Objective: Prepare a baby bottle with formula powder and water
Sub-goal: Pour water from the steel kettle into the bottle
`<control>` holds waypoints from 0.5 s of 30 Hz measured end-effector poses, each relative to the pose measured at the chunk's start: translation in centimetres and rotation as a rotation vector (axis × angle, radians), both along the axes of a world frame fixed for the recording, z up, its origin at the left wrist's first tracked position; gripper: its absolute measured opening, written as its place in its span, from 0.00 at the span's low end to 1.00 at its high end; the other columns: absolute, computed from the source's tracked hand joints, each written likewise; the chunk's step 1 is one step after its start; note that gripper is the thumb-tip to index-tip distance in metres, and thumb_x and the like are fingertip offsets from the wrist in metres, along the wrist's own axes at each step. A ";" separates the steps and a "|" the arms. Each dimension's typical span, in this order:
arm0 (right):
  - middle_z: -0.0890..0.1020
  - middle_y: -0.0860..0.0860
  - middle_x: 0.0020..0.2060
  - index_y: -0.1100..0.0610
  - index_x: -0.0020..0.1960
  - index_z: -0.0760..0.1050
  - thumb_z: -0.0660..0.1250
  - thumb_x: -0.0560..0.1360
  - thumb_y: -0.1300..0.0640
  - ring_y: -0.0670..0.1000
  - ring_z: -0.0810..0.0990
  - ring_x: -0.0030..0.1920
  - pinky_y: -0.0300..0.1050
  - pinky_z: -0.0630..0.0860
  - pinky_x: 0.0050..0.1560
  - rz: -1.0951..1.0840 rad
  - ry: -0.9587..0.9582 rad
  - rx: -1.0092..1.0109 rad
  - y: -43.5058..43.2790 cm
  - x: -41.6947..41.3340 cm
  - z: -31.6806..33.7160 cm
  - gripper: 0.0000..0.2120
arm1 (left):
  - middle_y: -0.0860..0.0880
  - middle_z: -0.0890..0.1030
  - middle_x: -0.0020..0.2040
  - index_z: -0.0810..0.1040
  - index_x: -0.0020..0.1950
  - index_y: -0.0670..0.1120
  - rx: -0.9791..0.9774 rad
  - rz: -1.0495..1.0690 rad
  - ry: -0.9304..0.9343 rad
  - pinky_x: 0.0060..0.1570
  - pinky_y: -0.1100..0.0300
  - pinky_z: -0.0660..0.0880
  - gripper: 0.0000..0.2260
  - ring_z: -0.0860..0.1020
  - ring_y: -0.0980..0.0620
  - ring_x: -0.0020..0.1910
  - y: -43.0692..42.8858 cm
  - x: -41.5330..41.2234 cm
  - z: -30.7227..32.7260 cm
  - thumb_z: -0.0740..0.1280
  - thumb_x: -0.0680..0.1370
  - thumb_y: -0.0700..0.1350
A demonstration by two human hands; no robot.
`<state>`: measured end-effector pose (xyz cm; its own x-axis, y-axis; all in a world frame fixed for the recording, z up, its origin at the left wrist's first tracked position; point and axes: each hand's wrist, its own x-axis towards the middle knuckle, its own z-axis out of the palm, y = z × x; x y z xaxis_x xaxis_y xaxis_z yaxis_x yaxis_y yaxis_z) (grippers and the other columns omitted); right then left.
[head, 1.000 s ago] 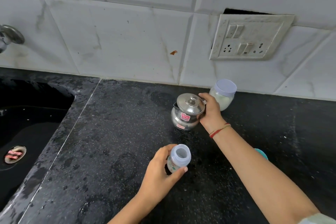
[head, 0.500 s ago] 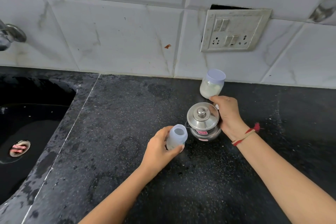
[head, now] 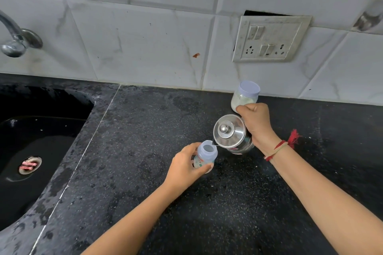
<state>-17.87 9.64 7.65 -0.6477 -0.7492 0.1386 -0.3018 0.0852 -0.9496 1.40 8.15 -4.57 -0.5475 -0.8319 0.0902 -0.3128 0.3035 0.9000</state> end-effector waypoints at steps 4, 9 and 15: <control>0.60 0.44 0.13 0.53 0.17 0.61 0.65 0.71 0.67 0.44 0.59 0.22 0.38 0.66 0.33 0.023 0.117 -0.015 0.1 0.3 0.3 0.28 | 0.58 0.78 0.57 0.74 0.63 0.55 -0.008 0.004 -0.003 0.58 0.53 0.78 0.24 0.76 0.59 0.58 0.0 0.0 0.0 0.76 0.69 0.50; 0.59 0.45 0.13 0.55 0.20 0.59 0.64 0.72 0.68 0.44 0.58 0.19 0.36 0.65 0.32 0.041 0.226 -0.038 0.1 0.7 1.2 0.25 | 0.58 0.78 0.57 0.74 0.63 0.54 -0.009 0.006 -0.012 0.58 0.52 0.78 0.24 0.77 0.58 0.57 -0.1 0.0 0.1 0.76 0.69 0.50; 0.59 0.46 0.12 0.52 0.17 0.58 0.63 0.71 0.69 0.45 0.58 0.18 0.33 0.60 0.26 0.075 0.298 -0.048 0.0 1.0 2.3 0.28 | 0.57 0.78 0.58 0.74 0.64 0.54 -0.007 0.010 -0.023 0.57 0.51 0.78 0.25 0.77 0.58 0.57 -0.2 -0.1 0.0 0.76 0.69 0.52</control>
